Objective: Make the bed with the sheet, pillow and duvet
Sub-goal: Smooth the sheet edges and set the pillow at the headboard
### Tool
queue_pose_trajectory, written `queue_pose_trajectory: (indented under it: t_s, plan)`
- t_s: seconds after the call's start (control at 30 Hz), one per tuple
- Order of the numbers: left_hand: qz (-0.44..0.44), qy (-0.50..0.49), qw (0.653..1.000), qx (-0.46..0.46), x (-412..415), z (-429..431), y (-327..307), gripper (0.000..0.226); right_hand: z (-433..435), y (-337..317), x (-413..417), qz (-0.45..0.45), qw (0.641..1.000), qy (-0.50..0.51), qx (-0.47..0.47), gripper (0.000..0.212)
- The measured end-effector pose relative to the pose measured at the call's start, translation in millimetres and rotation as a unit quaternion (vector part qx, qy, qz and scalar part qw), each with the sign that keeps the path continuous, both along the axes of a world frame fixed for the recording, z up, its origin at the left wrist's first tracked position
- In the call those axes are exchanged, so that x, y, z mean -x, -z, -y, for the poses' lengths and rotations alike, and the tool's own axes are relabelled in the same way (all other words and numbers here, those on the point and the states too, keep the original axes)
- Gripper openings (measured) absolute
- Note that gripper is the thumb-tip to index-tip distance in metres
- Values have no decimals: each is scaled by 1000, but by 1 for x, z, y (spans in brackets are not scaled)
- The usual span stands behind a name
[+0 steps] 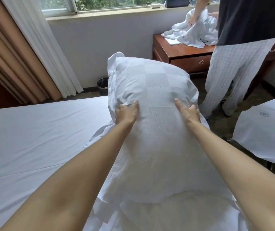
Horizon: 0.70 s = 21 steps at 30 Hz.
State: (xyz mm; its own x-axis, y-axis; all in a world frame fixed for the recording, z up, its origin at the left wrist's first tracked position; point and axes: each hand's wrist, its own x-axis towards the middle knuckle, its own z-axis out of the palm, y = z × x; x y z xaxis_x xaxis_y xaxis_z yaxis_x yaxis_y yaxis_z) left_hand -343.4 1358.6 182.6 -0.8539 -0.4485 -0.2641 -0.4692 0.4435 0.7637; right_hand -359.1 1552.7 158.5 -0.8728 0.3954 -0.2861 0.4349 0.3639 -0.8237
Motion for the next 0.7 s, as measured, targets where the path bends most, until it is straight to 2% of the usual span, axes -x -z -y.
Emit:
queue_pose_trajectory:
  t_s: [0.1, 0.2, 0.27, 0.43, 0.7]
  plan:
    - [-1, -16, 1000, -19, 18, -2, -1, 58, 6, -5, 11, 3, 998, -10, -59, 78]
    - [-2, -29, 1000, 7, 24, 0, 3, 43, 12, -5, 16, 11, 992, -38, -119, 48]
    - [-5, -38, 999, 29, 24, 5, 7, 36, 15, -5, 16, 5, 990, -51, -132, 38]
    - [-54, -73, 995, 32, 12, 21, 4, 31, 24, -18, 6, -43, 992, -23, -117, 32]
    - [-131, -141, 980, 44, -42, 49, -30, 28, 60, -67, -45, -159, 986, 9, -48, 35]
